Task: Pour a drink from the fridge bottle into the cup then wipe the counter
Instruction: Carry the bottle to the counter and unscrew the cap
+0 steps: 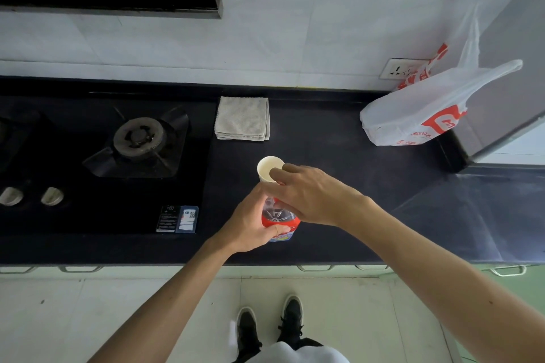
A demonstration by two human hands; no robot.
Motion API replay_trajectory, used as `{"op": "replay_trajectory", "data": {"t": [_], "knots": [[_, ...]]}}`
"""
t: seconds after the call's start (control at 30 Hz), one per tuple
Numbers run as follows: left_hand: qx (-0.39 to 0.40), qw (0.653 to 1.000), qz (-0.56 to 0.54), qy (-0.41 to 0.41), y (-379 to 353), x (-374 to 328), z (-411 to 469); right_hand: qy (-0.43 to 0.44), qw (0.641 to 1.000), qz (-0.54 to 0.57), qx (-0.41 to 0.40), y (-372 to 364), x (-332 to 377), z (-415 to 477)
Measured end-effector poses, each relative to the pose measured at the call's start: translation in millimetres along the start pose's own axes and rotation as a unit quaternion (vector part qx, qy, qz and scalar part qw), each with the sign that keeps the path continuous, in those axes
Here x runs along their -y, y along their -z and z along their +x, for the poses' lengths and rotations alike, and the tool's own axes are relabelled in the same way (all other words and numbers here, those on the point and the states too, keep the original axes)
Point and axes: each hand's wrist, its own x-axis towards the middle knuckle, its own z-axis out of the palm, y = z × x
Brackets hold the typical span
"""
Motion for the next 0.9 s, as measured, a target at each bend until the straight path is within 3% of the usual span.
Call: {"op": "replay_trajectory", "data": {"t": [0.17,0.4,0.5,0.73,0.9], "knots": [[-0.009,1.0,-0.016,-0.008,0.4,-2.2,-0.9,0.021,0.999,0.021,-0.012,3.3,-3.4,-3.5],[-0.011,0.999,-0.038,-0.018,2.8,-6.1,-1.3,-0.123,0.99,0.013,-0.069,-6.9,2.8,3.8],[-0.012,0.999,-0.034,-0.016,3.4,-7.2,0.0,-0.107,0.991,0.025,-0.082,-8.2,4.2,3.5],[-0.009,0.999,-0.036,-0.005,1.3,-2.9,-0.9,0.002,0.999,0.049,0.007,9.0,-3.3,-2.0],[-0.011,0.999,-0.033,0.007,-0.7,0.6,0.0,-0.025,0.997,0.071,-0.025,6.5,5.5,0.2]]}}
